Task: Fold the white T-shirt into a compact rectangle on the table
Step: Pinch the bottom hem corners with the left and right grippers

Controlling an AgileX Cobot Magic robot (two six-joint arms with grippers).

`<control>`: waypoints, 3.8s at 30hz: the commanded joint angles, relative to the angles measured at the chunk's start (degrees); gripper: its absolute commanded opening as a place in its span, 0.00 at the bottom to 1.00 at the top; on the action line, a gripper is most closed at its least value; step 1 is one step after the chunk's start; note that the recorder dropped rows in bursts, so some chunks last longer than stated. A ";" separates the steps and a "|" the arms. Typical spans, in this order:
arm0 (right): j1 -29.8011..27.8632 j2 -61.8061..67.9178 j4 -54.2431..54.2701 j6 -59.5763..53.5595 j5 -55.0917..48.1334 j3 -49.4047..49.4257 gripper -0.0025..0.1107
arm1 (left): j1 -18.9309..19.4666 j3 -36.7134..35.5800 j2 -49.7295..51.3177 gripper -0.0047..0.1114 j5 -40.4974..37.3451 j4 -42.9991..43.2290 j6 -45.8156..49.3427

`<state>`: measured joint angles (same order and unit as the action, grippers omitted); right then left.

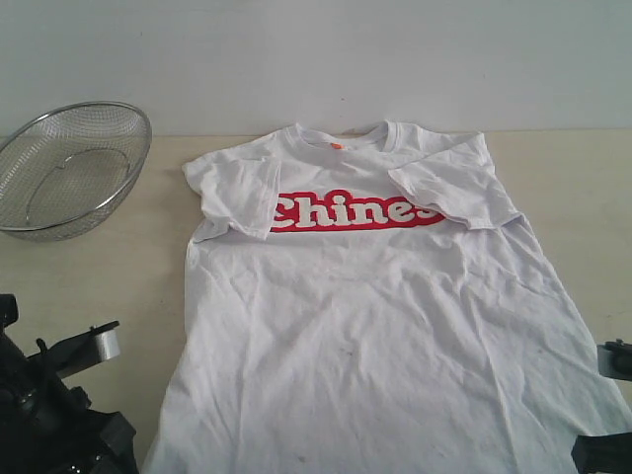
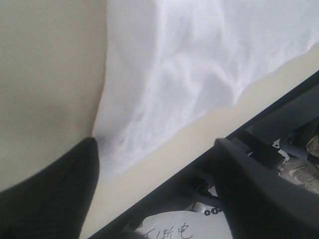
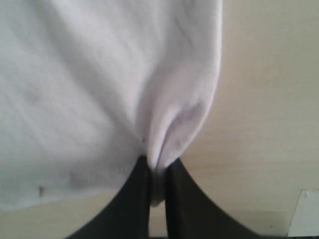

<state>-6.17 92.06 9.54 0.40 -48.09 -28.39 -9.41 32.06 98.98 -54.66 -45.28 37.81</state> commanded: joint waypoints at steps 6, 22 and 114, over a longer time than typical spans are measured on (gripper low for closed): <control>-0.15 0.61 0.76 -0.40 2.93 0.35 0.02 | -0.46 0.15 0.30 0.57 -0.36 -0.82 0.62; -0.15 0.61 1.78 -1.02 2.72 0.35 0.02 | -1.97 0.03 0.30 0.57 0.90 -1.45 0.86; -0.15 -22.11 7.91 -5.72 -2.91 -1.00 0.02 | -9.12 0.03 -15.64 0.43 6.85 10.22 -11.44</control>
<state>-6.17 70.51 17.12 -4.50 -51.39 -29.19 -18.19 31.96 83.72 -49.39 -35.44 27.08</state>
